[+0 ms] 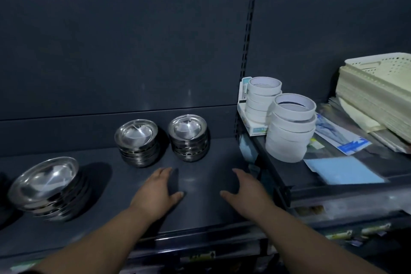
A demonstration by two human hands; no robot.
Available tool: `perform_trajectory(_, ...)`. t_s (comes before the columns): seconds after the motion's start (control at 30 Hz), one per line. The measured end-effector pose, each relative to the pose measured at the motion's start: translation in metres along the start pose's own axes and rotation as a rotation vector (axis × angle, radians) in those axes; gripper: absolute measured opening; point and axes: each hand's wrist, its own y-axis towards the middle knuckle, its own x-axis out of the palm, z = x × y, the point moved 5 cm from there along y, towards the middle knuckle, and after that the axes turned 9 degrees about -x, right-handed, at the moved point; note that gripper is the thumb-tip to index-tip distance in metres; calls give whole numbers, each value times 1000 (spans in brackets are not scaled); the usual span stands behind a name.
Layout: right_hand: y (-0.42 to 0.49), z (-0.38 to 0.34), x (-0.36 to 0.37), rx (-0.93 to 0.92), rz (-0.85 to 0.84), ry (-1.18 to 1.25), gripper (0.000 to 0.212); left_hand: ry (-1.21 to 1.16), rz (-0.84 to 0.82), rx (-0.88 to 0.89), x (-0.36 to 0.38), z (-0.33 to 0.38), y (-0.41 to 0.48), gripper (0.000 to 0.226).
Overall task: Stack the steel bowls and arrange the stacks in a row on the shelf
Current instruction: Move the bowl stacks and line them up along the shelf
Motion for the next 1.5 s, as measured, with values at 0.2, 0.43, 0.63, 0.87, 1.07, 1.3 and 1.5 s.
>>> perform_trajectory(0.2,47,-9,4,25,16,6,83,-52,-48,-20,3,1,41,85)
perform_trajectory(0.43,102,-24,6,23,41,10,78,-253,-57,-55,12,2,85,83)
perform_trajectory(0.63,127,-36,11,-42,74,104,71,-446,-48,-99,23,-2,102,102)
perform_trajectory(0.87,120,-31,15,-8,162,210,68,-532,-59,-53,24,-1,95,97)
perform_trajectory(1.07,88,-28,18,-12,190,298,65,-614,-71,-77,30,-1,63,94)
perform_trajectory(1.3,35,-15,12,-50,184,324,61,-735,-158,-78,45,5,19,83)
perform_trajectory(1.5,-2,-3,11,-70,163,395,63,-761,-150,-98,49,19,-14,74)
